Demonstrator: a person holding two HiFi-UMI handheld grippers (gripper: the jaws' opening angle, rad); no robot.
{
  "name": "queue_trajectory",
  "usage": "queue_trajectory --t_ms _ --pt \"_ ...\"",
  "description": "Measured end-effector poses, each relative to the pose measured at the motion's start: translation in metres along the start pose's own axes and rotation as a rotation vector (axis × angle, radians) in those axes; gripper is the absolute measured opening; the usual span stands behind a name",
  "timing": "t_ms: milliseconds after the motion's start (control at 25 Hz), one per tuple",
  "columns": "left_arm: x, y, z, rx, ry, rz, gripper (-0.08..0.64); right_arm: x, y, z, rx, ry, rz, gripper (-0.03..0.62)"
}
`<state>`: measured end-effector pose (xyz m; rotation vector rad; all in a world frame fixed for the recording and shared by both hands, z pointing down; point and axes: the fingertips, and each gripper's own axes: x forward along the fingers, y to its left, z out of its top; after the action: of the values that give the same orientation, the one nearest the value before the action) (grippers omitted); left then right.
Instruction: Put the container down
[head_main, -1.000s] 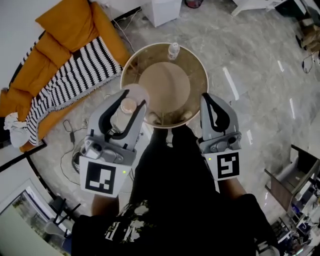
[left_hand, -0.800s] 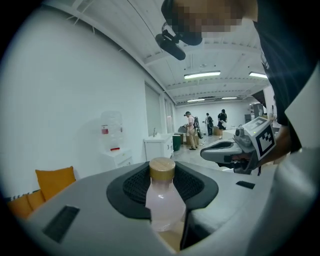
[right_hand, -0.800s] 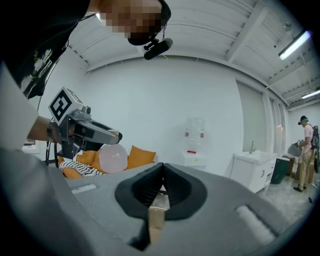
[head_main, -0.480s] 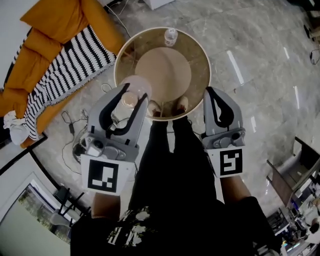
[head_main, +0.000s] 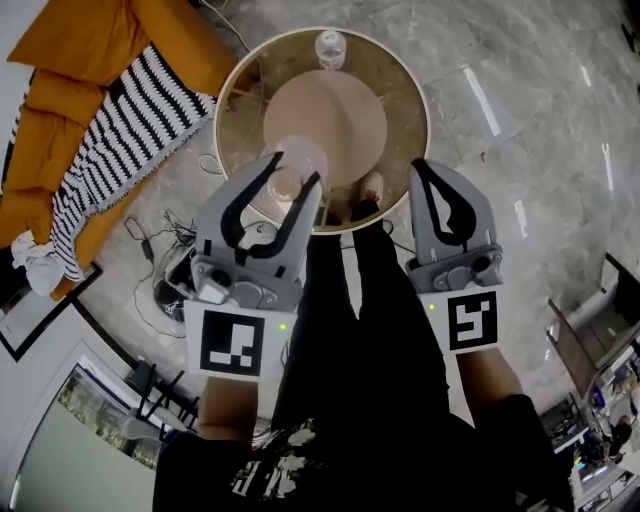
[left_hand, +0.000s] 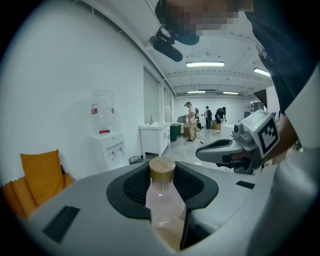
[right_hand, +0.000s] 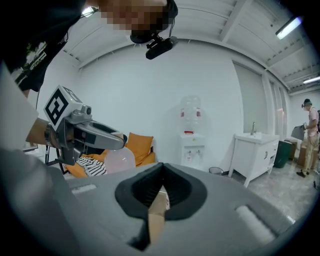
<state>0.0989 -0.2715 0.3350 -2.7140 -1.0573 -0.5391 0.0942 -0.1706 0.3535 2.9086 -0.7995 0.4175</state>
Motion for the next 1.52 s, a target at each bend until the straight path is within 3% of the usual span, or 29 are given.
queue_trajectory --t_ms 280,600,1120,1520 --pt "0.051 -0.006 -0.055 -0.012 0.062 -0.011 0.149 0.018 -0.015 -0.058 0.043 0.035 0.018 -0.005" --pt "0.061 -0.010 -0.084 -0.015 0.081 -0.046 0.149 0.035 -0.007 -0.084 0.055 0.044 0.008 -0.005" --pt "0.136 -0.011 -0.158 -0.025 0.154 -0.060 0.149 0.079 -0.021 -0.171 0.122 0.079 0.013 -0.005" --pt "0.178 -0.006 -0.197 -0.009 0.191 -0.079 0.149 0.105 -0.032 -0.216 0.136 0.096 0.007 -0.005"
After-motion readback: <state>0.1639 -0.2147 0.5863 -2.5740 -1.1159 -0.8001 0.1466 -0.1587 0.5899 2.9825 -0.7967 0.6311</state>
